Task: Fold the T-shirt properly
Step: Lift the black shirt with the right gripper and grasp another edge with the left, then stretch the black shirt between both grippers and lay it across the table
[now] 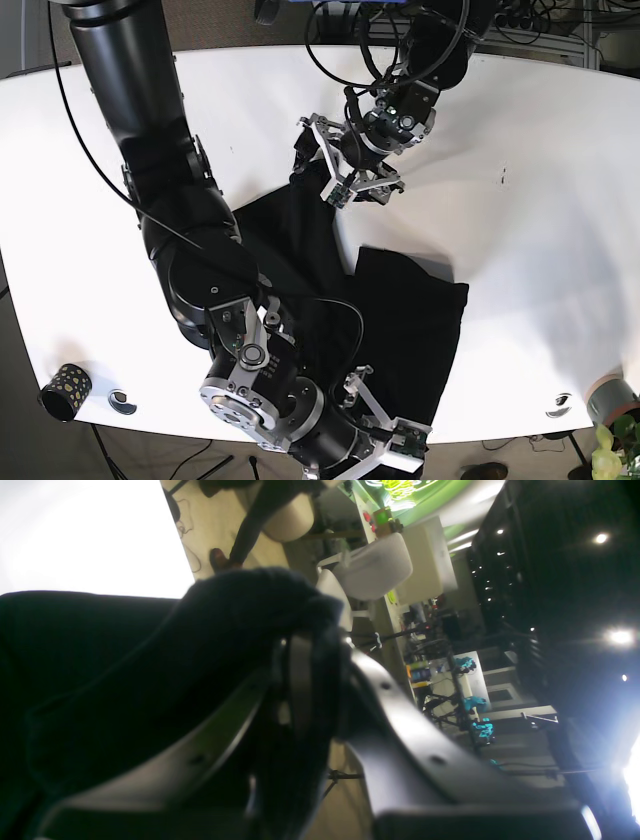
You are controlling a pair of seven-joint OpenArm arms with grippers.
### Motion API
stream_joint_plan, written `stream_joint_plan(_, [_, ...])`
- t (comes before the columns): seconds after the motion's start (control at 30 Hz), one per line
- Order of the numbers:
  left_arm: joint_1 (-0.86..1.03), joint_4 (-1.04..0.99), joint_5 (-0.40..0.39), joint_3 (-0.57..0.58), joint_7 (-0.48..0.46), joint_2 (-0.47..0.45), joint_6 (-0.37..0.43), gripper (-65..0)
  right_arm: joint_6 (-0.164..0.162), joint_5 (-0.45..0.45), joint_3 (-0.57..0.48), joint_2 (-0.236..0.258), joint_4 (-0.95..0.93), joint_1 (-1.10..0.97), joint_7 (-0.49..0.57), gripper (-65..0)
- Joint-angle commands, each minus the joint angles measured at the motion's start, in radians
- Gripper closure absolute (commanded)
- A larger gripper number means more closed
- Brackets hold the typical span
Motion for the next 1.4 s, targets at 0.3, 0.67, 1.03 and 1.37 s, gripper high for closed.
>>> stream_joint_plan(0.3, [-0.049, -0.117, -0.003, 0.035, -0.019, -0.003, -0.001, -49.0, -0.017, -0.003, 0.068, 0.001, 0.011, 0.035, 0.019, 0.0])
stream_joint_plan(0.67, [-0.063, -0.140, -0.003, -0.078, 0.000, -0.049, -0.001, -0.4, -0.017, -0.003, 0.209, 0.001, -0.034, 0.020, 0.019, 0.0])
stream_joint_plan(1.03, [-0.107, 0.035, -0.003, -0.313, 0.004, -0.189, -0.001, 0.0, -0.017, -0.006, 0.290, 0.004, -0.138, 0.078, 0.019, 0.0])
stream_joint_plan(1.37, [-0.313, 0.064, -0.003, -0.589, 0.138, -0.267, -0.111, 0.0, -0.017, 0.000, 0.439, 0.030, -0.417, 0.273, 0.039, 0.0])
